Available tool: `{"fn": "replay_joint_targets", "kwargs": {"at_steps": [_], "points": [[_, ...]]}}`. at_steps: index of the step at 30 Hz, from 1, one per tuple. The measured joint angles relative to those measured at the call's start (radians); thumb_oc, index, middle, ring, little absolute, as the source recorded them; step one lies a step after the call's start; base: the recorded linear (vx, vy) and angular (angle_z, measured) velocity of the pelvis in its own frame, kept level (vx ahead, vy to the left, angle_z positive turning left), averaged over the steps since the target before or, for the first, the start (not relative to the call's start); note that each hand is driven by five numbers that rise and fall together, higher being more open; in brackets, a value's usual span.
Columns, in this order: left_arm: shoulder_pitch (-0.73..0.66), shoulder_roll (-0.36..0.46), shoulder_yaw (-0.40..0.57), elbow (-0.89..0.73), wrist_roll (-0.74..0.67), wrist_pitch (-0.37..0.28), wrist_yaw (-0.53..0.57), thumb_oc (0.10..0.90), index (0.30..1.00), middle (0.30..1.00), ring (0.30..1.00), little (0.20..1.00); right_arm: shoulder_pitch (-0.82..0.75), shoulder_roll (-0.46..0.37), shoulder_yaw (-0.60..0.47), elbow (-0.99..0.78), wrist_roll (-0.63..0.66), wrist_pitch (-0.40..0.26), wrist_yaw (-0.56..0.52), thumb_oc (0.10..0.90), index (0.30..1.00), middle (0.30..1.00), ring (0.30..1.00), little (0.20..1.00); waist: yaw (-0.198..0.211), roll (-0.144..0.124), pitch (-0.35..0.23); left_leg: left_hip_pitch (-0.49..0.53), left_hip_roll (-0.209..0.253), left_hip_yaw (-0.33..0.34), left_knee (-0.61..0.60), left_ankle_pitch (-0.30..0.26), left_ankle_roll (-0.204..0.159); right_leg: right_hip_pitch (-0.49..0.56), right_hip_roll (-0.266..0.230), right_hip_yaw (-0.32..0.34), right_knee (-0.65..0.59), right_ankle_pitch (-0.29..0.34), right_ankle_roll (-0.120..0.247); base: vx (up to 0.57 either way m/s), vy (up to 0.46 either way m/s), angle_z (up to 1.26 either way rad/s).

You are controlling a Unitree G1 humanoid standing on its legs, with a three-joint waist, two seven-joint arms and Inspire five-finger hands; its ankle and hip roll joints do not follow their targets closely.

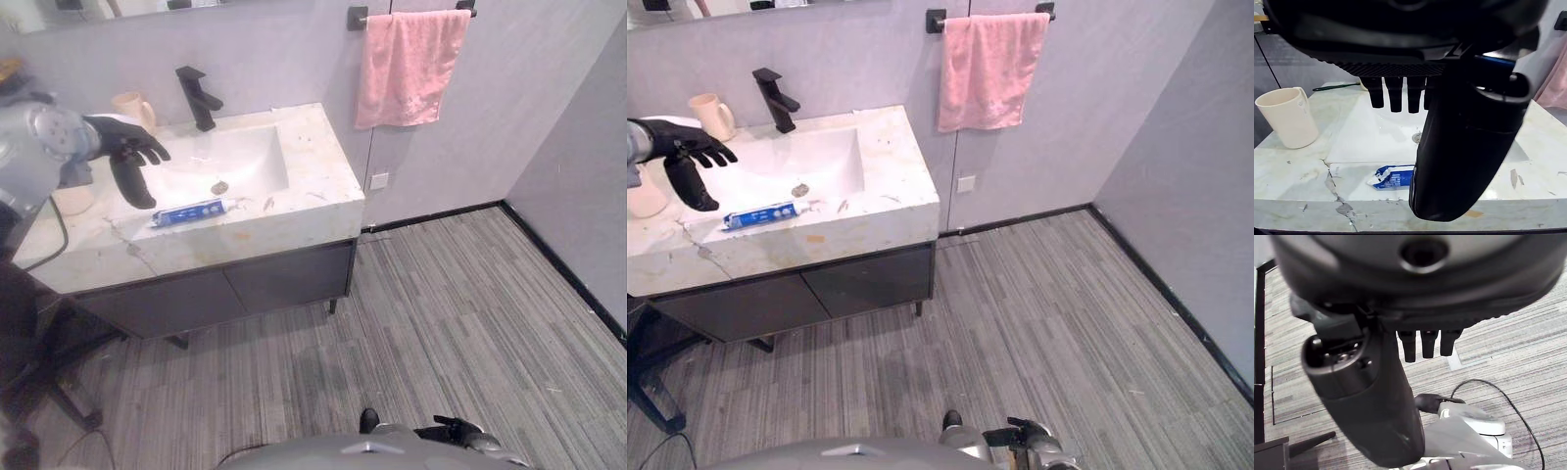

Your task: Organize the bathroom.

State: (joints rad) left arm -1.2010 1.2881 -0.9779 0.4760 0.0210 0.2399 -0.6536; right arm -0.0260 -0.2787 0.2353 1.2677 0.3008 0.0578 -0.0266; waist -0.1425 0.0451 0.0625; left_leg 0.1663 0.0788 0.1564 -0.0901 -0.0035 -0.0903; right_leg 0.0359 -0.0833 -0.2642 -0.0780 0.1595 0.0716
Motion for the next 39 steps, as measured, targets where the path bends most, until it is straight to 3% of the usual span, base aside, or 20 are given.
{"fn": "replay_joint_targets", "kwargs": {"at_steps": [8, 20, 28, 34, 39], "points": [[-0.022, 0.002, 0.0, 0.134, 0.028, -0.062, 0.004, 0.8, 0.9, 0.9, 0.9, 0.9, 0.013, 0.0, -0.007, -0.017, 0.0, 0.0, 0.001, 0.8, 0.9, 0.9, 0.9, 0.9, -0.017, 0.0, 0.0, 0.0, -0.001, 0.002, 0.0, -0.001, 0.0, -0.002, 0.0, 0.001, 0.0, -0.001, -0.001, 0.05, 0.011, -0.01], [0.01, -0.008, 0.035, 0.192, 0.069, -0.064, 0.065, 0.8, 0.9, 0.9, 0.9, 0.9, 0.036, 0.0, -0.007, -0.028, -0.001, -0.005, 0.006, 0.8, 0.9, 0.9, 0.9, 0.9, -0.027, 0.0, 0.0, -0.001, -0.002, 0.018, 0.0, -0.003, -0.001, -0.009, 0.001, 0.015, 0.0, 0.0, -0.001, 0.04, 0.004, -0.04], [0.314, -0.087, 0.246, 0.142, 0.107, -0.053, 0.211, 0.8, 0.9, 0.9, 0.9, 0.9, 0.056, 0.0, -0.008, -0.029, 0.0, -0.007, 0.006, 0.8, 0.9, 0.9, 0.9, 0.9, -0.028, 0.002, -0.001, -0.001, -0.002, 0.021, 0.0, -0.004, 0.0, -0.011, 0.002, 0.018, 0.0, 0.0, -0.001, 0.04, -0.002, -0.01], [0.475, -0.146, 0.336, 0.141, 0.112, -0.014, 0.268, 0.8, 0.9, 0.9, 0.9, 0.9, 0.076, 0.0, -0.008, -0.029, 0.0, -0.018, 0.008, 0.8, 0.9, 0.9, 0.9, 0.9, -0.025, -0.003, 0.002, -0.003, -0.002, 0.022, 0.0, -0.006, 0.002, -0.014, 0.002, 0.018, 0.0, 0.0, -0.001, 0.0, 0.0, 0.0], [0.515, -0.149, 0.357, 0.142, 0.113, 0.006, 0.306, 0.8, 0.9, 0.9, 0.9, 0.9, 0.091, 0.003, -0.007, -0.029, 0.0, -0.021, 0.012, 0.8, 0.9, 0.9, 0.9, 0.9, -0.023, -0.018, 0.009, -0.004, -0.003, 0.022, 0.0, -0.006, 0.003, -0.015, 0.0, 0.018, 0.0, 0.0, 0.0, 0.0, 0.0, 0.0]]}}
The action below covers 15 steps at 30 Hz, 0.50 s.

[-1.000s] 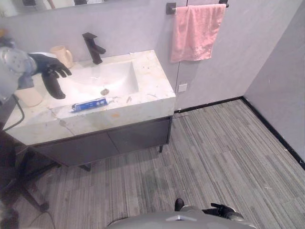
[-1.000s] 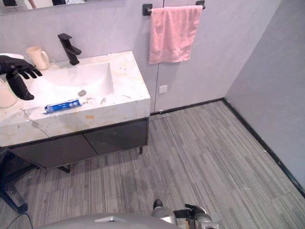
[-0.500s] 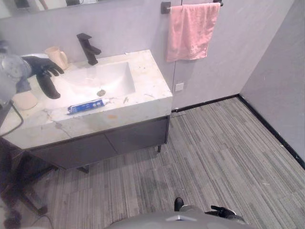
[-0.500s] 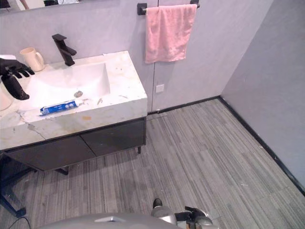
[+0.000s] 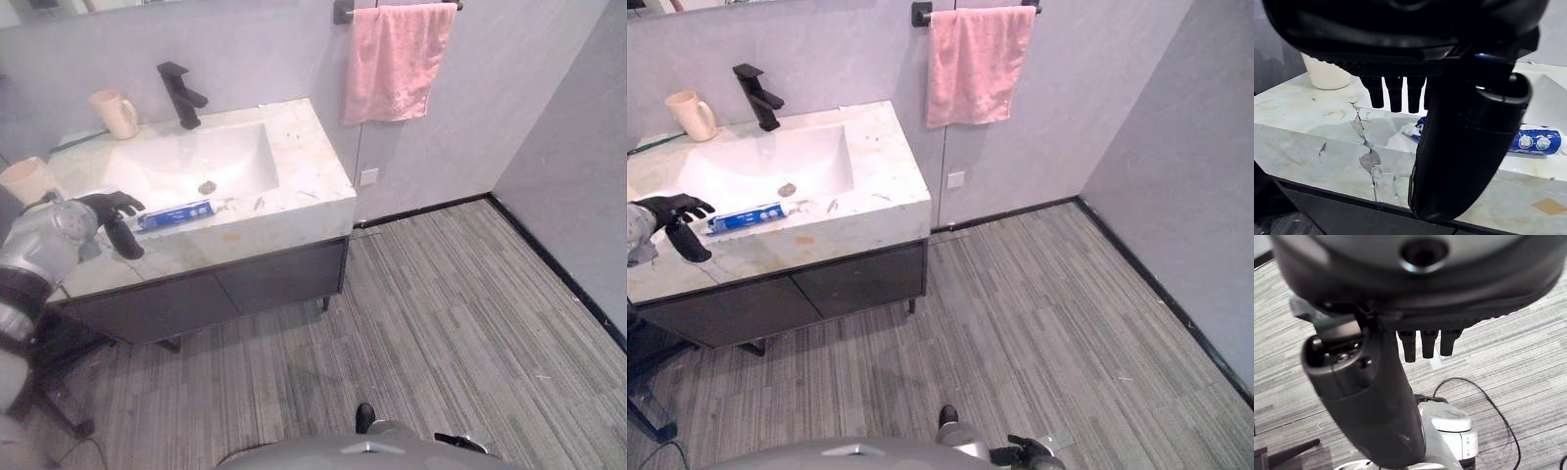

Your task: Organize the bathroom.

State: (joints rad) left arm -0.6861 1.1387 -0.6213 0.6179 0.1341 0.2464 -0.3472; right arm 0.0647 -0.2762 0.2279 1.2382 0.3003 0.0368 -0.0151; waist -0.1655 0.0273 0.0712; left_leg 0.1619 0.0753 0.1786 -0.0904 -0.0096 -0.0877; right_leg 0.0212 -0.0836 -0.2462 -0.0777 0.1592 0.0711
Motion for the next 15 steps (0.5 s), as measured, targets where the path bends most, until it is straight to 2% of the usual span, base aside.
{"fn": "replay_joint_targets", "kwargs": {"at_steps": [15], "points": [[0.0, 0.0, 0.018, 0.001, 0.039, -0.016, 0.118, 0.8, 0.9, 0.9, 0.9, 0.9, 0.025, 0.003, 0.0, -0.03, 0.0, -0.002, 0.001, 0.8, 0.9, 0.9, 0.9, 0.9, -0.011, -0.013, 0.008, 0.0, -0.001, 0.003, 0.0, -0.001, 0.001, -0.002, -0.001, 0.002, 0.0, 0.0, 0.0, 0.0, 0.0, 0.0]]}}
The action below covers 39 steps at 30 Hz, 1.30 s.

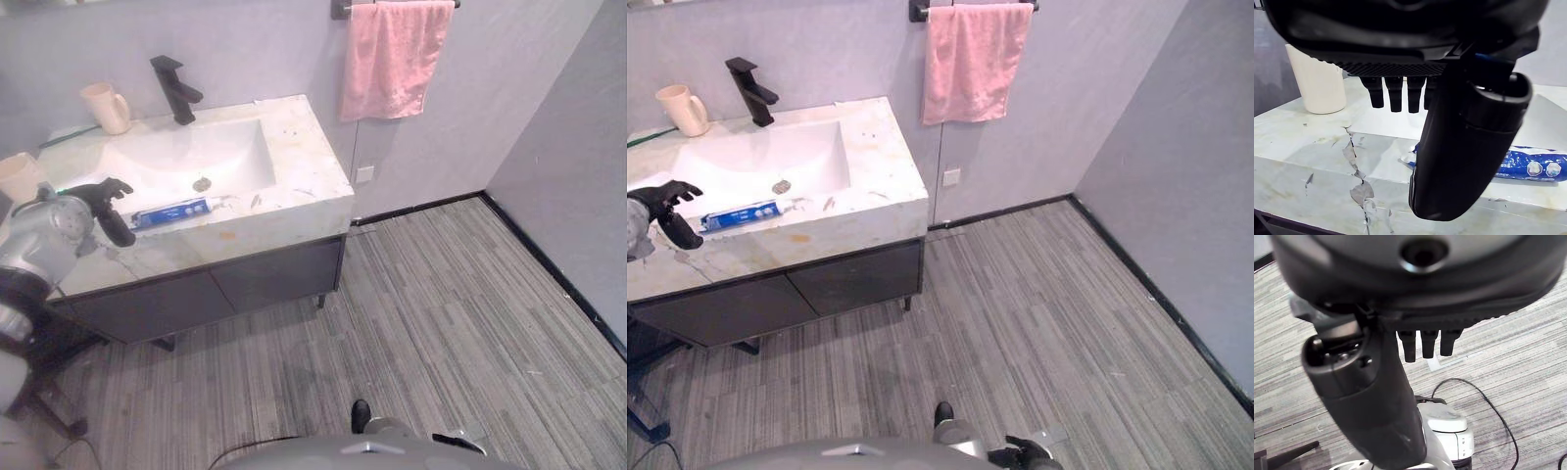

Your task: Organize the bathroom.

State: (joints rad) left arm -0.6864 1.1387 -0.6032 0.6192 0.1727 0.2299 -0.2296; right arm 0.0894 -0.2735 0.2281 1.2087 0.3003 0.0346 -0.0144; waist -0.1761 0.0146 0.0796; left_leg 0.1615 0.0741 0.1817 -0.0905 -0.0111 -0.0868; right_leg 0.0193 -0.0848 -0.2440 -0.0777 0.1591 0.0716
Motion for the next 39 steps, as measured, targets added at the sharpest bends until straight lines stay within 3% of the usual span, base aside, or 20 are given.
{"fn": "replay_joint_targets", "kwargs": {"at_steps": [10, 11, 12, 13, 14, 15, 16, 20, 30, 32, 35, 36, 39], "points": [[0.0, 0.0, 0.001, -0.001, 0.0, -0.008, 0.0, 0.8, 0.9, 0.9, 0.9, 0.9, 0.003, 0.0, -0.001, -0.007, 0.0, -0.001, -0.001, 0.8, 0.9, 0.9, 0.9, 0.9, -0.009, -0.002, 0.003, 0.0, 0.0, 0.001, 0.0, -0.001, 0.0, -0.001, 0.0, 0.002, 0.0, 0.0, 0.0, 0.0, 0.0, 0.0], [0.0, 0.0, 0.001, -0.001, 0.0, -0.007, 0.0, 0.755, 0.832, 0.832, 0.832, 0.832, 0.003, 0.0, -0.001, -0.007, 0.0, -0.002, -0.001, 0.8, 0.9, 0.9, 0.9, 0.9, -0.011, -0.002, 0.003, 0.0, 0.0, 0.002, 0.0, -0.001, 0.0, -0.001, 0.0, 0.002, 0.0, 0.0, 0.0, 0.0, 0.0, 0.0], [0.0, 0.0, 0.001, -0.001, 0.0, -0.007, 0.0, 0.632, 0.648, 0.648, 0.648, 0.648, 0.003, 0.0, -0.001, -0.006, 0.0, -0.002, -0.001, 0.8, 0.9, 0.9, 0.9, 0.9, -0.013, -0.001, 0.003, 0.0, 0.0, 0.002, 0.0, -0.001, 0.0, -0.001, 0.0, 0.003, 0.0, 0.0, 0.0, 0.0, 0.0, 0.0], [0.0, 0.0, 0.001, -0.001, 0.0, -0.007, 0.0, 0.599, 0.599, 0.599, 0.599, 0.599, 0.003, 0.0, -0.002, -0.006, 0.0, -0.002, -0.001, 0.8, 0.9, 0.9, 0.9, 0.9, -0.016, -0.001, 0.004, 0.0, 0.0, 0.002, 0.0, -0.001, 0.0, -0.001, 0.0, 0.003, 0.0, 0.0, 0.0, 0.0, 0.0, 0.0], [0.0, 0.0, 0.001, -0.001, 0.0, -0.008, 0.0, 0.538, 0.507, 0.507, 0.507, 0.507, 0.003, 0.0, -0.002, -0.006, 0.0, -0.002, -0.001, 0.8, 0.9, 0.9, 0.9, 0.9, -0.018, -0.001, 0.004, 0.0, 0.0, 0.003, 0.0, -0.001, 0.0, -0.002, 0.001, 0.004, 0.0, 0.0, 0.0, 0.0, 0.0, 0.0], [0.0, 0.0, 0.001, -0.001, 0.0, -0.008, 0.0, 0.519, 0.479, 0.479, 0.479, 0.479, 0.004, 0.0, -0.002, -0.007, 0.0, -0.002, -0.001, 0.8, 0.9, 0.9, 0.9, 0.9, -0.019, -0.001, 0.004, 0.0, 0.0, 0.003, 0.0, -0.001, 0.0, -0.002, 0.001, 0.004, 0.0, 0.0, 0.0, 0.0, 0.0, 0.0], [0.0, 0.0, 0.001, -0.001, 0.0, -0.009, 0.0, 0.458, 0.387, 0.387, 0.387, 0.387, 0.004, 0.0, -0.002, -0.006, 0.0, -0.002, -0.001, 0.8, 0.9, 0.9, 0.9, 0.9, -0.02, 0.0, 0.004, 0.0, 0.0, 0.004, 0.0, -0.001, 0.0, -0.003, 0.001, 0.005, 0.0, 0.0, 0.0, 0.0, 0.0, 0.0], [0.001, -0.002, 0.001, -0.001, 0.002, -0.012, 0.002, 0.4, 0.3, 0.3, 0.3, 0.3, 0.007, 0.001, -0.007, -0.006, 0.001, -0.004, -0.001, 0.8, 0.9, 0.9, 0.9, 0.9, -0.023, 0.003, 0.006, 0.0, 0.0, 0.007, 0.0, -0.002, 0.001, -0.004, 0.001, 0.008, 0.0, 0.0, 0.0, 0.0, 0.0, 0.0], [0.03, -0.022, 0.033, -0.012, 0.036, -0.011, 0.002, 0.409, 0.314, 0.314, 0.314, 0.314, 0.012, 0.001, -0.022, -0.006, 0.027, -0.007, -0.003, 0.8, 0.9, 0.9, 0.9, 0.9, -0.022, 0.011, 0.011, 0.0, -0.001, 0.012, 0.0, -0.002, 0.002, -0.008, 0.002, 0.017, 0.0, 0.0, 0.0, 0.0, -0.002, -0.01], [0.031, -0.022, 0.033, -0.013, 0.036, -0.007, 0.002, 0.497, 0.446, 0.446, 0.446, 0.446, 0.012, 0.001, -0.023, -0.006, 0.028, -0.008, -0.003, 0.8, 0.9, 0.9, 0.9, 0.9, -0.021, 0.012, 0.012, 0.0, -0.002, 0.015, 0.0, -0.002, 0.002, -0.009, 0.003, 0.021, 0.0, 0.0, 0.001, 0.0, -0.001, -0.04], [0.039, -0.022, 0.04, -0.024, 0.037, 0.0, 0.004, 0.676, 0.714, 0.714, 0.714, 0.714, 0.012, 0.001, -0.023, -0.006, 0.027, -0.012, -0.003, 0.8, 0.9, 0.9, 0.9, 0.9, -0.02, 0.012, 0.012, 0.0, -0.002, 0.018, 0.0, -0.002, 0.002, -0.011, 0.003, 0.025, 0.0, 0.001, 0.001, 0.0, -0.001, -0.02], [0.053, -0.022, 0.054, -0.038, 0.039, 0.006, 0.009, 0.8, 0.9, 0.9, 0.9, 0.9, 0.012, 0.001, -0.023, -0.006, 0.027, -0.014, -0.003, 0.8, 0.9, 0.9, 0.9, 0.9, -0.021, 0.012, 0.012, 0.0, -0.002, 0.018, 0.0, -0.002, 0.002, -0.011, 0.002, 0.025, 0.0, 0.001, 0.001, 0.0, 0.0, 0.0], [0.062, -0.025, 0.065, -0.049, 0.04, 0.013, 0.018, 0.8, 0.9, 0.9, 0.9, 0.9, 0.012, 0.001, -0.022, -0.006, 0.027, -0.019, -0.002, 0.8, 0.9, 0.9, 0.9, 0.9, -0.021, 0.012, 0.012, 0.0, -0.003, 0.019, 0.0, -0.002, 0.002, -0.012, 0.003, 0.026, 0.0, 0.001, 0.001, 0.0, 0.0, 0.0]]}}
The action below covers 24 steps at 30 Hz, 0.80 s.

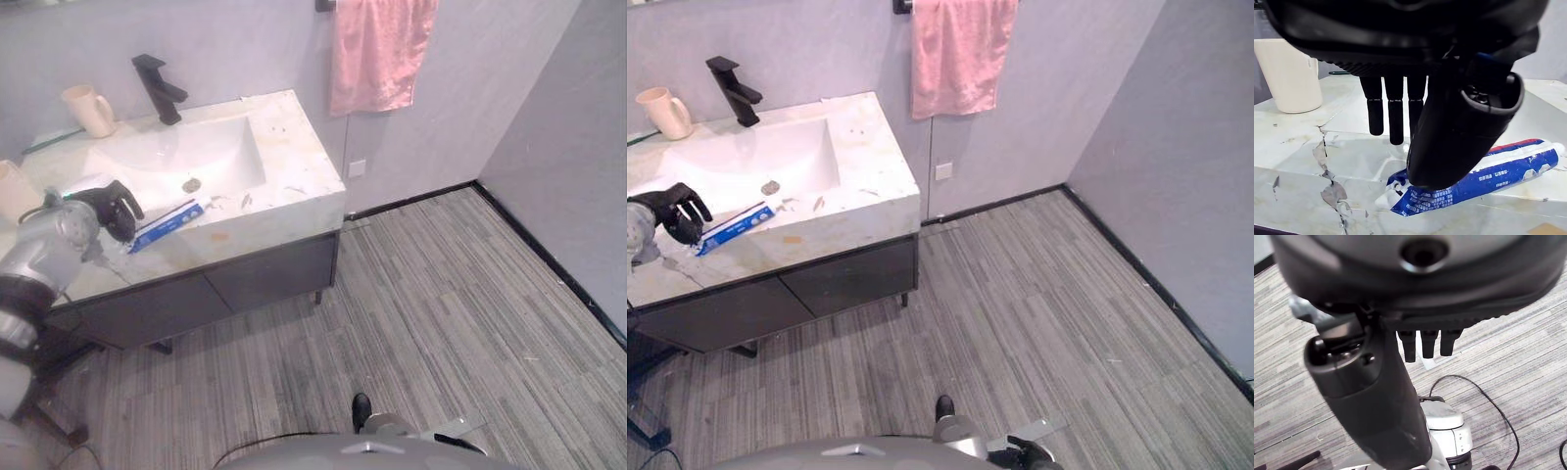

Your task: Organize the bathroom.

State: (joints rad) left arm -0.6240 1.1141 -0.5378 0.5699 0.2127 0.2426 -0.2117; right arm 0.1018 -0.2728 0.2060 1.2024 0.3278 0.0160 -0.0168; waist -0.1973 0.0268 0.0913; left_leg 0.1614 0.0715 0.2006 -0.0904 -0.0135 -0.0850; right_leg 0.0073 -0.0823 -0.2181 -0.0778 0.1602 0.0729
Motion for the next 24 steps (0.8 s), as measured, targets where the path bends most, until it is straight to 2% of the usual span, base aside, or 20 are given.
{"fn": "replay_joint_targets", "kwargs": {"at_steps": [24], "points": [[0.0, -0.003, 0.001, 0.0, 0.003, 0.026, 0.0, 0.8, 0.9, 0.9, 0.9, 0.9, -0.001, 0.001, 0.003, 0.0, 0.0, 0.003, -0.001, 0.8, 0.9, 0.9, 0.9, 0.9, 0.001, -0.001, -0.002, 0.001, 0.0, 0.0, 0.0, 0.0, 0.0, 0.0, 0.0, 0.0, 0.0, 0.002, -0.002, 0.0, 0.0, 0.0]]}}
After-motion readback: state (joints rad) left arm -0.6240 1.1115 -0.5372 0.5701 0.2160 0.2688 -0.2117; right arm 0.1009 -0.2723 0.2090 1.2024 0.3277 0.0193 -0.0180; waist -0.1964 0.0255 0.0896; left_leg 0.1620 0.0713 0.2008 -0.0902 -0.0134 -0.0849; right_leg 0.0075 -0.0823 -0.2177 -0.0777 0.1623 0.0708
